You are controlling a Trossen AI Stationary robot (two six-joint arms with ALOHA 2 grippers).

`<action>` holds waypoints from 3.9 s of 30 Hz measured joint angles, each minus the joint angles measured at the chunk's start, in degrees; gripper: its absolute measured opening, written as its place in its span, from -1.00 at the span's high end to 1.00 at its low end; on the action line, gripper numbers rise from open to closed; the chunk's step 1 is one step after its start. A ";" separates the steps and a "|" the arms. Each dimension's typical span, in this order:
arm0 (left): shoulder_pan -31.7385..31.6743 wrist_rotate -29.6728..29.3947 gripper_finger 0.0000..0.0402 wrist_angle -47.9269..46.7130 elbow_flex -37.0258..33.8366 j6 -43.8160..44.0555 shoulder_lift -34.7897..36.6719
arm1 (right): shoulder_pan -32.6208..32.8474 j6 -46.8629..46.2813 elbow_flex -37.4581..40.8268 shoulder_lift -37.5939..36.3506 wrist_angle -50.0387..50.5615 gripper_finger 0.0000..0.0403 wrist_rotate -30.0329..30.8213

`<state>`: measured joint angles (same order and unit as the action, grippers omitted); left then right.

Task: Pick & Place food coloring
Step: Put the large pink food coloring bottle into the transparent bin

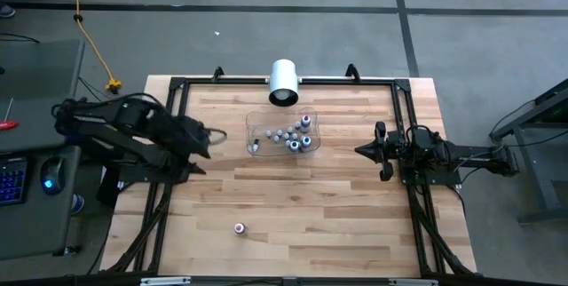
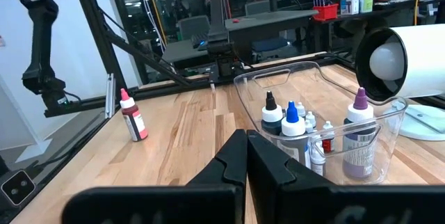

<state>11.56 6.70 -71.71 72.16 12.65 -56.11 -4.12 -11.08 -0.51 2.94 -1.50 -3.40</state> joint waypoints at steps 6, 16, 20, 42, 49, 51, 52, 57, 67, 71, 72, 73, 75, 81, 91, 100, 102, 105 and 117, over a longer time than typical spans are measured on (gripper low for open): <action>6.23 0.22 -0.17 -2.28 3.97 8.58 -9.41 | -0.01 0.01 0.00 0.00 -0.01 1.00 0.00; 10.73 0.55 -0.17 0.17 4.13 28.48 -21.37 | 0.00 0.01 0.00 0.00 -0.02 1.00 0.00; 11.91 0.31 -0.17 2.05 4.11 35.43 -26.15 | -0.02 0.01 0.00 0.00 -0.02 1.00 0.00; 24.00 -8.85 -0.17 6.66 10.60 70.15 -34.59 | -0.02 0.01 0.02 0.00 -0.02 1.00 0.00; 27.89 -10.08 -0.17 7.04 12.99 73.39 -38.59 | 0.00 -0.01 0.00 0.00 -0.02 1.00 0.00; 27.87 -10.83 -0.17 7.18 13.78 71.61 -39.55 | -0.02 0.01 0.02 -0.01 -0.03 1.00 0.00; 27.86 -11.59 -0.17 7.49 14.04 70.28 -39.94 | -0.01 0.01 0.02 -0.02 -0.02 1.00 0.00; 27.79 -13.92 -0.17 8.00 14.23 62.77 -40.79 | 0.00 0.01 0.01 0.00 -0.02 1.00 0.00; 27.79 -11.67 -0.17 9.43 14.30 49.11 -43.55 | -0.02 0.01 0.00 0.02 -0.02 1.00 0.00; 27.35 -11.74 -0.17 8.53 14.30 44.39 -44.79 | 0.00 0.01 0.02 0.21 -0.28 1.00 -0.04; 27.27 -11.73 -0.17 8.28 14.30 43.44 -45.17 | -0.02 0.00 0.01 0.22 -0.28 1.00 -0.04; 27.04 -11.88 -0.17 8.47 14.30 42.54 -45.53 | -0.02 0.00 0.02 0.24 -0.28 1.00 -0.04; 26.81 -11.90 -0.17 8.78 14.30 41.15 -46.12 | -0.01 0.01 0.02 0.41 -0.28 1.00 -0.04; 25.70 -10.90 -0.17 9.35 14.23 36.47 -47.46 | -0.01 0.01 0.01 0.37 -0.36 1.00 -0.04; 25.56 -10.12 -0.17 10.10 14.23 31.33 -47.76 | -0.01 0.01 0.02 0.39 -0.39 1.00 -0.03; 25.52 -10.39 -0.17 10.12 14.23 25.70 -47.76 | -0.02 0.01 0.02 0.42 -0.39 1.00 -0.02; 25.52 -10.52 -0.17 10.10 14.23 23.33 -47.76 | -0.01 0.01 0.01 0.42 -0.42 1.00 -0.02; 25.52 -10.77 -0.17 10.10 14.23 19.52 -47.76 | -0.02 0.01 0.02 0.42 -0.42 1.00 -0.02; 25.56 -11.34 -0.17 11.52 11.98 6.76 -47.76 | -0.02 0.01 0.02 0.42 -0.44 1.00 -0.02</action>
<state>37.12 -4.64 -60.18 84.14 19.41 -103.88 -4.14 -11.07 -0.49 3.36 -1.93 -3.42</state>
